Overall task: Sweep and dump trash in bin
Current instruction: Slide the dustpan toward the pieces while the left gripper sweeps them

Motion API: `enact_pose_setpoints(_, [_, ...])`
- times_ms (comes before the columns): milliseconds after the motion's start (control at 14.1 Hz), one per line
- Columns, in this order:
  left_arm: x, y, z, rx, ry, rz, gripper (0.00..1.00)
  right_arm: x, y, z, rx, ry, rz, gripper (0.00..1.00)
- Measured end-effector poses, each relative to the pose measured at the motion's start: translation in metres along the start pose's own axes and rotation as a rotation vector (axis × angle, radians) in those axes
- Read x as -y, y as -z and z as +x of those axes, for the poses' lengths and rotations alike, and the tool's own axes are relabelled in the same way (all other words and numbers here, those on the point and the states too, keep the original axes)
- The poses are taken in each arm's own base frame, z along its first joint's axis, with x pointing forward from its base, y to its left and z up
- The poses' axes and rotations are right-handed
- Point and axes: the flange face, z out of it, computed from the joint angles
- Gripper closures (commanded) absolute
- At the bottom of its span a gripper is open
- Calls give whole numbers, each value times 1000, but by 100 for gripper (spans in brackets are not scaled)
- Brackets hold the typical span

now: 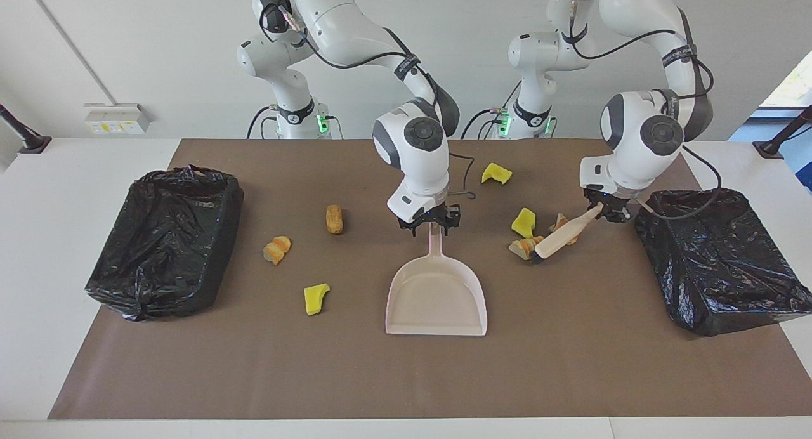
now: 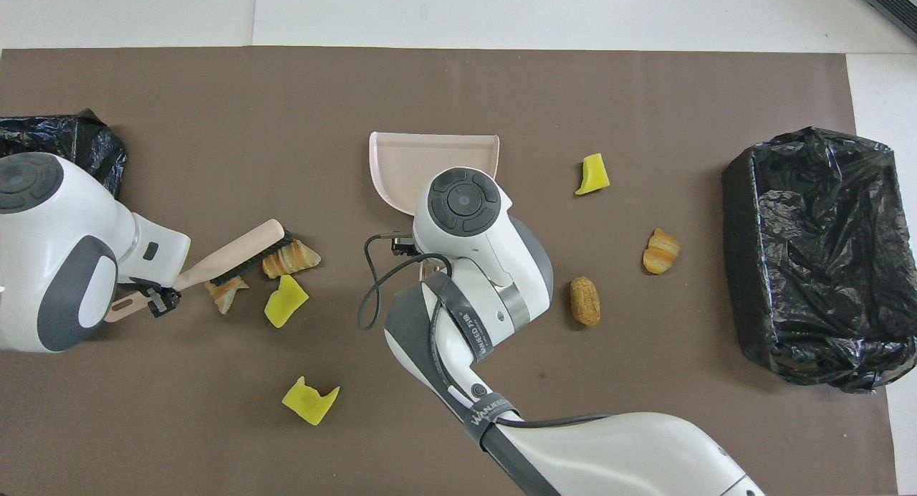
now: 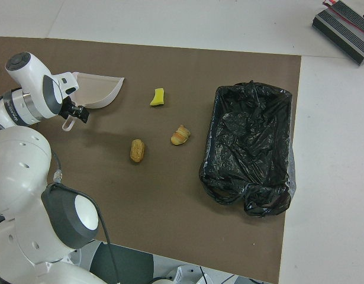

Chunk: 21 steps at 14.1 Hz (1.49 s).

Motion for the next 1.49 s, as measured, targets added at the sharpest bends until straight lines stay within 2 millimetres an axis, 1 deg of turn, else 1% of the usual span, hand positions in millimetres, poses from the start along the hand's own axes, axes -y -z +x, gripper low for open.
enact_pose_setpoints(71, [-12,4,-2,10,52,-6,100,0,0,0,-4,0,3,60])
enact_pose_setpoints(142, [-22,11,-7,19,111,-10,100,0,0,0,-4,0,3,98])
enact_pose_setpoints(213, [-28,19,-13,22,170,-11,100,0,0,0,-4,0,3,100])
enact_pose_setpoints(284, [-32,28,-23,22,241,-11,100,1,0,0,-4,0,3,100])
enact_pose_setpoints(355, [-34,34,-33,18,330,-11,100,2,0,-1,-3,1,4,100])
enact_pose_setpoints(426, [-35,33,-48,14,447,-17,100,3,0,-2,-3,1,4,100])
enact_pose_setpoints(497, [-33,28,-64,13,550,-31,100,4,0,-2,-2,-1,4,100])
enact_pose_setpoints(639, [-27,14,-93,13,674,-65,100,1,1,-1,0,1,-1,100])
enact_pose_setpoints(710, [-24,8,-103,15,729,-79,100,-4,3,1,9,23,-10,100])
enact_pose_setpoints(781, [-24,1,-108,21,794,-90,100,-11,9,4,22,79,-18,100])
enact_pose_setpoints(852, [-27,-6,-108,31,855,-96,100,-20,19,7,34,148,-23,100])
enact_pose_setpoints(923, [-31,-15,-105,37,906,-97,100,-33,34,12,41,207,-24,100])
enact_pose_setpoints(994, [-38,-25,-100,44,947,-96,100,-50,54,19,42,252,-20,100])
enact_pose_setpoints(1135, [-58,-40,-83,62,1004,-88,100,-84,91,30,35,352,-10,100])
enact_pose_setpoints(1206, [-68,-41,-73,65,1035,-79,100,-98,100,31,37,432,-8,100])
enact_pose_setpoints(1277, [-78,-40,-63,69,1065,-68,100,-110,103,31,51,524,-13,100])
enact_pose_setpoints(1348, [-88,-40,-54,73,1090,-59,100,-120,102,29,70,615,-31,100])
enact_pose_setpoints(1490, [-109,-41,-34,78,1123,-60,100,-135,93,27,106,785,-85,100])
